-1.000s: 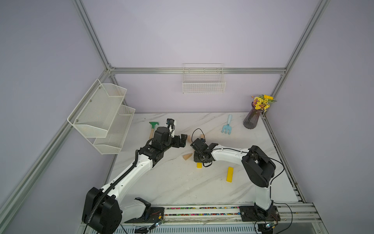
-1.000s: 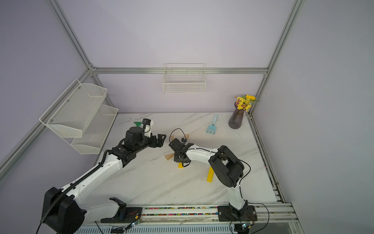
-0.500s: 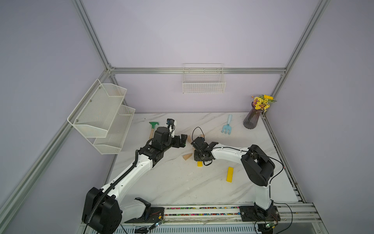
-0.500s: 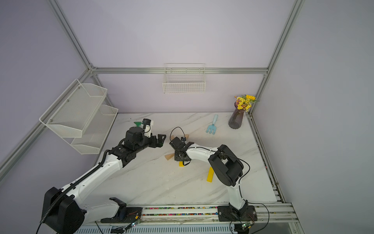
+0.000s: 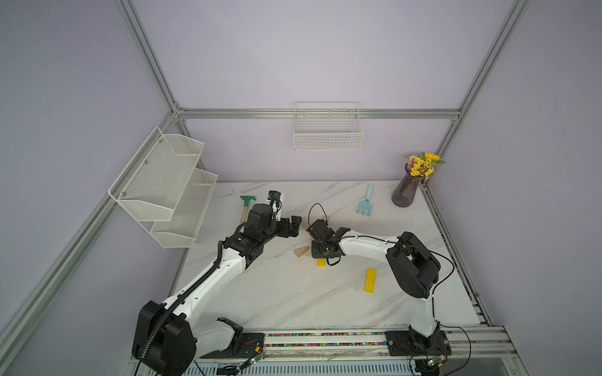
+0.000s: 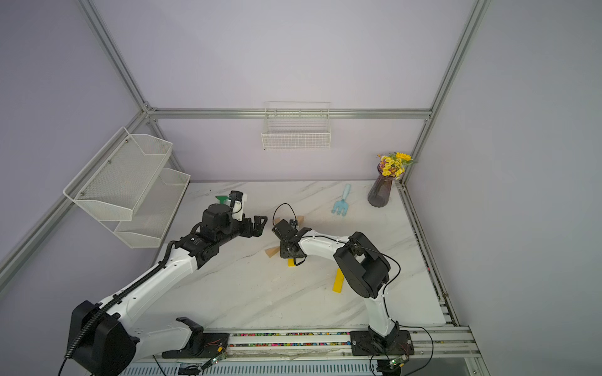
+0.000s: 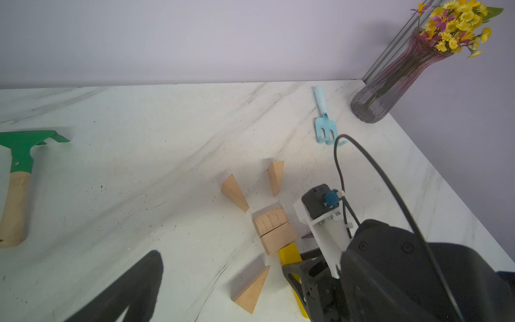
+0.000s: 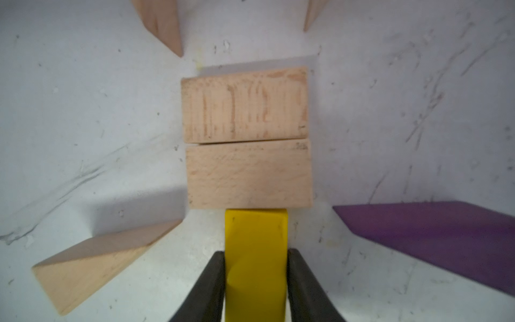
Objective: Assemble a small pinwheel with building blocks
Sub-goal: Assemble the building block at the center of the board, then pick up the building block from the center of the board.
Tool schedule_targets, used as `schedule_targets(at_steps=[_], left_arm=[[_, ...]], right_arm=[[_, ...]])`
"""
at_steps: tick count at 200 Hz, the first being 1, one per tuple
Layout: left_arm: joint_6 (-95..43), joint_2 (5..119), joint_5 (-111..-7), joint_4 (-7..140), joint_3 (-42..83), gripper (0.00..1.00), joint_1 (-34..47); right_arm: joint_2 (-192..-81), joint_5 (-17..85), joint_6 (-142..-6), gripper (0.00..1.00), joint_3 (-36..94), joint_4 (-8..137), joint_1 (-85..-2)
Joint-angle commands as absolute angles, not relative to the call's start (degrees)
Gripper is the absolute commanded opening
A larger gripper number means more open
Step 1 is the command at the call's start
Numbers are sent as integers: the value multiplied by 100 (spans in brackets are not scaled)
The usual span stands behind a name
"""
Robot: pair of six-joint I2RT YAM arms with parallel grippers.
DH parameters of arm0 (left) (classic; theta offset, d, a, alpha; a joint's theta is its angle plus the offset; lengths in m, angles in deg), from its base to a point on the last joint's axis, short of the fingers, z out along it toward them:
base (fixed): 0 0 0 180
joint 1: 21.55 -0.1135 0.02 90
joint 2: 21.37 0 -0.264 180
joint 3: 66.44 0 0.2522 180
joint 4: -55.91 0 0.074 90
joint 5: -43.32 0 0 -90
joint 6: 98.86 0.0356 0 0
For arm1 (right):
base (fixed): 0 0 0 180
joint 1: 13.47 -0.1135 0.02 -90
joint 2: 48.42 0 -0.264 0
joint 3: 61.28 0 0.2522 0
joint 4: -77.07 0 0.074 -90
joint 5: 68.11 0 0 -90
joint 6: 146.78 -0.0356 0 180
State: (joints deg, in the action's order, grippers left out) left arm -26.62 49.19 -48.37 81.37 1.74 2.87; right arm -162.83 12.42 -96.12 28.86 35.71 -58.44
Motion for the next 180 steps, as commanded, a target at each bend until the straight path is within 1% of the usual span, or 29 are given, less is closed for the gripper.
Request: schedule_targets(at_steps=[1,32,53,67,97,119,147,180], left_arm=[[-2586,4728,-4835,8017,120,100,274],[-2574,4711,-4770,8023,120,100,279],[-2574,4677,-4683,8042,129,100,277],[-2607,4639,-4587,8051,138,100,275],[-2656,4539,-4357,8037,129,100,271],[-2668,4525,-4439,8092,160,100,262],[-2679,4567,-4725,8116,143,100,254],[-2732,4630,-4907,8124,85,100,260]], right_arm=[[-16476,1264,-9543,43,2851,3495,-5800],[-16198,1171,-9563,52,2813,3441,-5794],[-15724,1083,-9630,59,2717,3341,-5798],[-15275,1047,-9732,62,2528,3308,-5806],[-14253,807,-10171,64,1862,3098,-5808],[-13648,708,-10613,66,1131,2948,-5761],[-13171,748,-11122,66,221,2959,-5557],[-12766,763,-11266,66,-459,3054,-5213]])
